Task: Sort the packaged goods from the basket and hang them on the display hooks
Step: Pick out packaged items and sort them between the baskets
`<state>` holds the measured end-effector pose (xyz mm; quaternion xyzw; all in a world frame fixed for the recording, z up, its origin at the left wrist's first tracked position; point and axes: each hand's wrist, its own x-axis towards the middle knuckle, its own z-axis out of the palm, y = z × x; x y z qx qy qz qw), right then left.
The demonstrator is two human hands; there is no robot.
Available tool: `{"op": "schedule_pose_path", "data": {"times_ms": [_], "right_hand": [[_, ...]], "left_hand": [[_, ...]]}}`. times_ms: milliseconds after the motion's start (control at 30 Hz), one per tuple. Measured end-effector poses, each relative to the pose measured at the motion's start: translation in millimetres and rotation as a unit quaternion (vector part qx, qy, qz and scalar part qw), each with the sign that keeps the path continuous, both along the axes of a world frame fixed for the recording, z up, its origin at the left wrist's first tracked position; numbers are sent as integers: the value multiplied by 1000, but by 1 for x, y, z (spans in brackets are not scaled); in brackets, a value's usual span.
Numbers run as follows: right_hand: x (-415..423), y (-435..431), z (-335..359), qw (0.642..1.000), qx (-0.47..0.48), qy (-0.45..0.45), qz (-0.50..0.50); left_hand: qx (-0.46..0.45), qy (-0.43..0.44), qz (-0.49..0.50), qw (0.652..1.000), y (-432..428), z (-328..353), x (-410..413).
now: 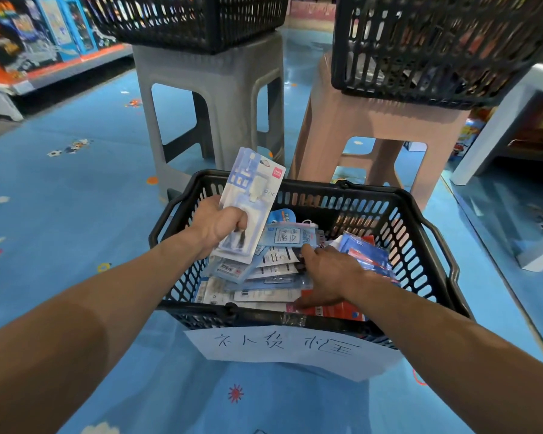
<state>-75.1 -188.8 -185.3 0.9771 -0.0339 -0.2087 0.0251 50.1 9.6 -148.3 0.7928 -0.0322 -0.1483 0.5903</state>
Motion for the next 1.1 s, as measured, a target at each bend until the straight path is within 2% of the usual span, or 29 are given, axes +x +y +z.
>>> {"op": "schedule_pose_path", "data": {"times_ms": [300,467,667,833,967,1100], "right_hand": [[5,1,-3,996,79,-19,-41],[-3,2,-4,998,61,1,-19],[5,8,3,999,34,2,-42],[16,3,24,994,77,-35,-68],[23,-5,41,982,164,-60,-73],[27,-26,48,950,247,-184,-58]], "left_hand": [[29,12,-1,1000,9,-4,3],[36,11,-4,999,11,-4,2],[44,4,2,999,12,-1,3],[68,-41,12,997,17,7,1],[72,-79,13,994,14,12,0],[81,-96,2,992,15,12,1]]}}
